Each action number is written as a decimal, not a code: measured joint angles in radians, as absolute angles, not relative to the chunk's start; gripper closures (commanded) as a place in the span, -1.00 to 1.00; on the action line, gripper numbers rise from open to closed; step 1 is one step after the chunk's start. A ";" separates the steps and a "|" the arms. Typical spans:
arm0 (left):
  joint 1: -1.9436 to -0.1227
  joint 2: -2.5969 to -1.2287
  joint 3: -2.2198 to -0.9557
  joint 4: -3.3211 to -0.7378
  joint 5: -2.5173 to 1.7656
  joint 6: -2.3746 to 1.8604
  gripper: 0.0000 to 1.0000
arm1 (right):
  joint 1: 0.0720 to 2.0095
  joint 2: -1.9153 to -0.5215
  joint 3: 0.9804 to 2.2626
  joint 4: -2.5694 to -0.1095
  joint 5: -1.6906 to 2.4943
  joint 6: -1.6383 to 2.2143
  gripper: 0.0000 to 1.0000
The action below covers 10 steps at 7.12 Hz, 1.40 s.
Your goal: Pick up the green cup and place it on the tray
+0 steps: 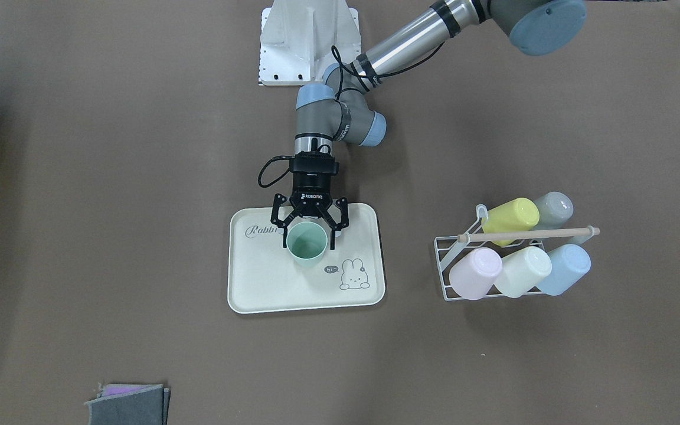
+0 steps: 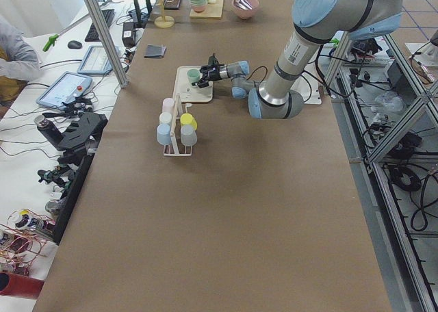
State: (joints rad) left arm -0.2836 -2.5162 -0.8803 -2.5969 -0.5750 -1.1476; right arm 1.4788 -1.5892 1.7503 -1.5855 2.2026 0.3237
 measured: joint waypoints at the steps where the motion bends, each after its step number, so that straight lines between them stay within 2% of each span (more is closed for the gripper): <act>1: -0.281 -2.501 -0.915 -2.597 -0.574 -1.140 -0.98 | 1.479 -1.589 1.750 -1.586 2.202 0.324 -1.00; 6: -0.274 -2.415 -1.108 -2.676 -0.640 -0.919 -0.98 | 1.479 -1.589 1.749 -1.585 2.201 0.324 -1.00; 10: -0.384 -2.381 -1.249 -2.672 -0.929 -0.739 -0.98 | 1.479 -1.590 1.750 -1.585 2.201 0.324 -1.00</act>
